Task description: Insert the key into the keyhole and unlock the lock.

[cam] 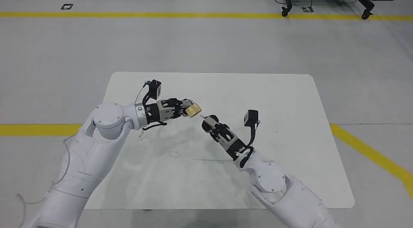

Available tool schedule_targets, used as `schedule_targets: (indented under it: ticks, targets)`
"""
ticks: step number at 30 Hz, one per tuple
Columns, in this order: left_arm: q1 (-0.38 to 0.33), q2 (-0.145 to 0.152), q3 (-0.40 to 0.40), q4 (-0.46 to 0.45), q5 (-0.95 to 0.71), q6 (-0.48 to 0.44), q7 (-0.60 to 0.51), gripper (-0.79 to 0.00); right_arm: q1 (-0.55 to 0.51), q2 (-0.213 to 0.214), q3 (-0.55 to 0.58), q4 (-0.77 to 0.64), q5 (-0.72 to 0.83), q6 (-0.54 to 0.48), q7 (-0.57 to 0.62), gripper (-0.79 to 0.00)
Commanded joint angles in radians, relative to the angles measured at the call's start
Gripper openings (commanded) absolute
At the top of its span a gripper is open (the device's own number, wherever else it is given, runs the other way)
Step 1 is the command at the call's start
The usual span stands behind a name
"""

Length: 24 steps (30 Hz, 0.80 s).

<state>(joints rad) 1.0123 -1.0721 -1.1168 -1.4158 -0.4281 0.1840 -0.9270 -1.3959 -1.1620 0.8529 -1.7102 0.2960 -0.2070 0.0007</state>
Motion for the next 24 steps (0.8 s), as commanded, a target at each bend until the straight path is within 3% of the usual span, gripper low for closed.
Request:
schedule_targets:
  ticks: [1, 24]
  targets:
    - [0.000, 0.000, -0.001, -0.001, 0.002, 0.000, -0.001, -0.785, 0.003, -0.004, -0.003, 0.002, -0.005, 0.004, -0.002, -0.785]
    - [0.006, 0.002, -0.004, -0.012, 0.031, -0.015, -0.004, -0.785, -0.018, -0.041, 0.003, 0.000, -0.077, 0.012, -0.032, -0.785]
